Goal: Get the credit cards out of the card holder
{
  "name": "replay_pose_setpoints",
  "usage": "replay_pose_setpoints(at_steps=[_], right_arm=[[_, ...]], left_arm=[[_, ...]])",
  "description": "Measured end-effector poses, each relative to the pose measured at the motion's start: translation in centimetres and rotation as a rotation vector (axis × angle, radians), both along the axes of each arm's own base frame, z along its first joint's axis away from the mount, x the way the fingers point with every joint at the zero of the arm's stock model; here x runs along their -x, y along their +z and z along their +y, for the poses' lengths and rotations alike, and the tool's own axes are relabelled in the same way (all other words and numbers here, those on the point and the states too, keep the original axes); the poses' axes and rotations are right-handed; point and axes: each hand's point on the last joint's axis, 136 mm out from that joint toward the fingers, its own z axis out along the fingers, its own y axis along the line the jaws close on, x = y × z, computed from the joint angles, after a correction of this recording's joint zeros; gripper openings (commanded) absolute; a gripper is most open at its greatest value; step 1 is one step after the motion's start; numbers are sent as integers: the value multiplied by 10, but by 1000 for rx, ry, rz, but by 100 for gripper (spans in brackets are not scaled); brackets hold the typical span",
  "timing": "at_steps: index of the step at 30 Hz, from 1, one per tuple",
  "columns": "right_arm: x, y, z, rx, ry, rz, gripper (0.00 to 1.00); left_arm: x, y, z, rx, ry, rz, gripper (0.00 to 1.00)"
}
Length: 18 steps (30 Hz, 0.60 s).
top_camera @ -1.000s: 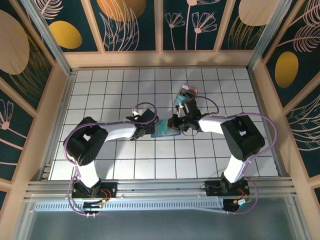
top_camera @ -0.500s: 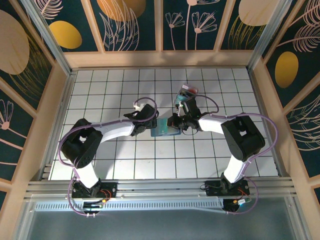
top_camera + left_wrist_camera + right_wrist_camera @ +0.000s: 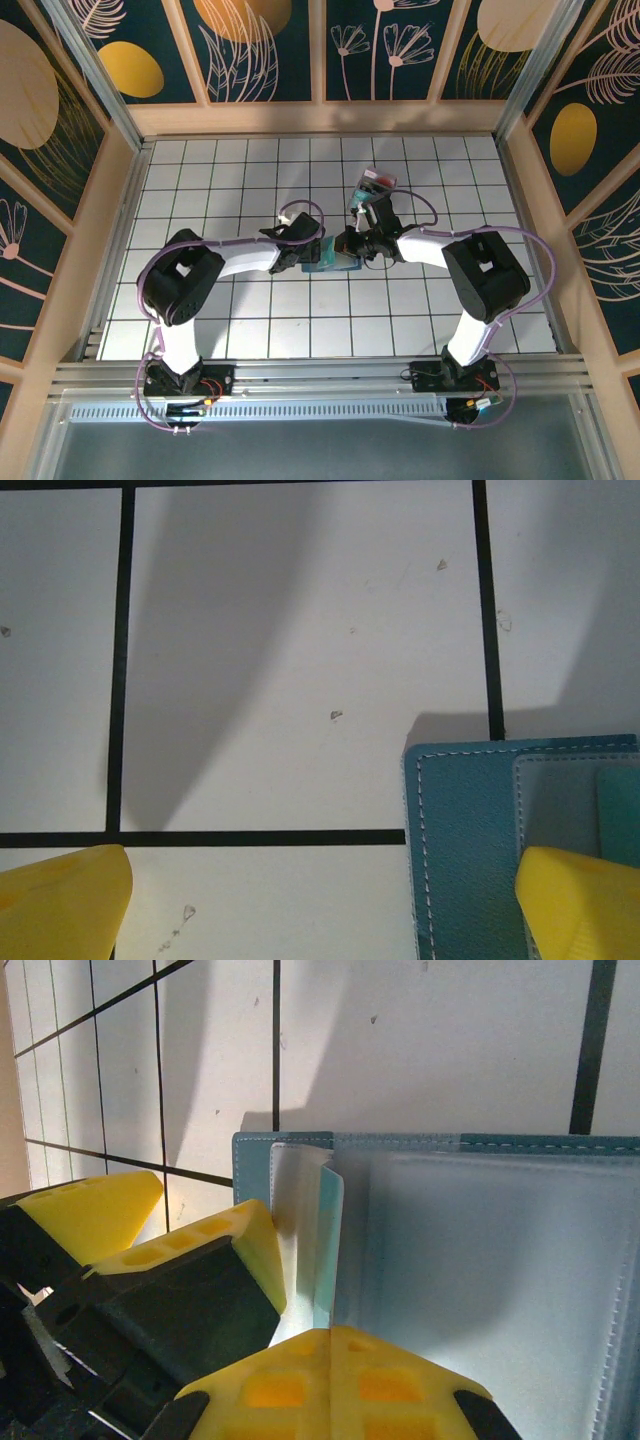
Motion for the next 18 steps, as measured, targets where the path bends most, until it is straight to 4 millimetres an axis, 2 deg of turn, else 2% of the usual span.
replay_pose_setpoints(at_steps=[2, 13, 18], right_arm=[[0, 0, 0, -2, -2, 0, 0], [0, 5, 8, -24, 2, -8, 17], [0, 4, 11, -27, 4, -12, 18]], left_arm=[[-2, -1, -2, 3, 0, -3, 99], [-6, -3, -5, 10, 3, -15, 99], [-6, -2, -5, 11, 3, -16, 99]])
